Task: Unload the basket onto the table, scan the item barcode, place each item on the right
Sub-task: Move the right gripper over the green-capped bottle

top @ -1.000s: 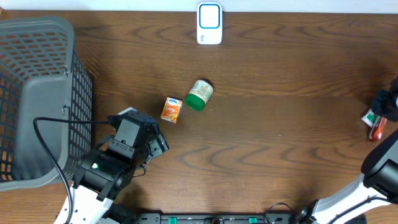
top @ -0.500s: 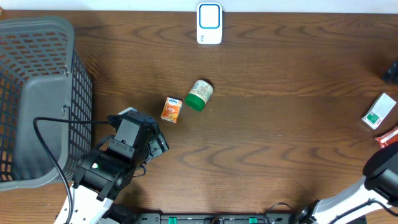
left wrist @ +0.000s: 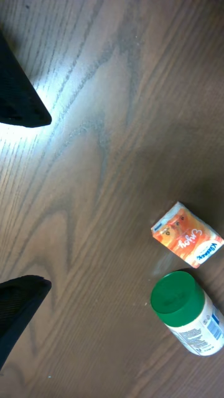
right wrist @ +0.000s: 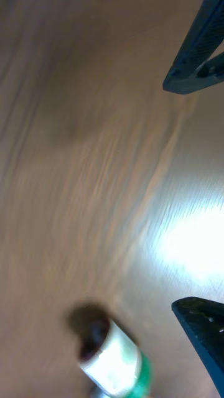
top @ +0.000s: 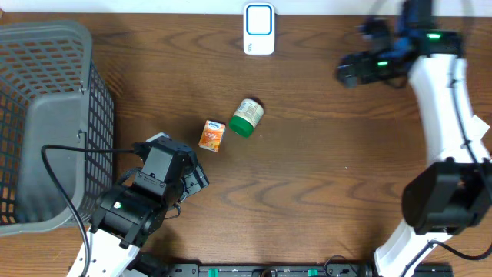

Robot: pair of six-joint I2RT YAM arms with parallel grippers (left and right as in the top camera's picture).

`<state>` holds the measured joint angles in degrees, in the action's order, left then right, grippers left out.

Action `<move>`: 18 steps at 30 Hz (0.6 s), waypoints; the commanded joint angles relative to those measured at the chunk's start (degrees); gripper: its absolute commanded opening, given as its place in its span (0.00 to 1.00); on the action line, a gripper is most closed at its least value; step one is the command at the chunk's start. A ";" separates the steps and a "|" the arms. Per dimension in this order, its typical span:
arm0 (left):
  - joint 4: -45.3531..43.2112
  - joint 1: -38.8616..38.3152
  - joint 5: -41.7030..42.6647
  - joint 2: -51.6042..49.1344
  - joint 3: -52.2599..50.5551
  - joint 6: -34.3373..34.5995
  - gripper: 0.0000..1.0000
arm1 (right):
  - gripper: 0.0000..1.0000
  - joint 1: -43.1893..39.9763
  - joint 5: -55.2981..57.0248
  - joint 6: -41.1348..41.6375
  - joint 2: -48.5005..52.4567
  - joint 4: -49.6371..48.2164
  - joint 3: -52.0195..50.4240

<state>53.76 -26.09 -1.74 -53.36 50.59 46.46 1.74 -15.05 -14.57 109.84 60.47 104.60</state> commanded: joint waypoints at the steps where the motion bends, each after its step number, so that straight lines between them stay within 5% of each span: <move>1: 0.20 -0.13 -0.90 0.26 -0.07 -0.37 0.77 | 0.99 7.23 5.81 -8.79 -0.96 -1.62 0.66; 8: 0.20 -0.13 -0.90 0.26 -0.07 -0.37 0.77 | 0.99 19.06 10.47 -14.73 2.32 -4.70 0.61; 18: 0.17 -0.09 -1.38 0.33 -0.07 -0.37 0.77 | 0.99 25.75 10.47 -15.93 12.44 -6.97 0.61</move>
<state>53.76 -26.09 -1.74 -53.36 50.59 46.46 25.67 -5.30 -29.15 119.63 54.02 104.66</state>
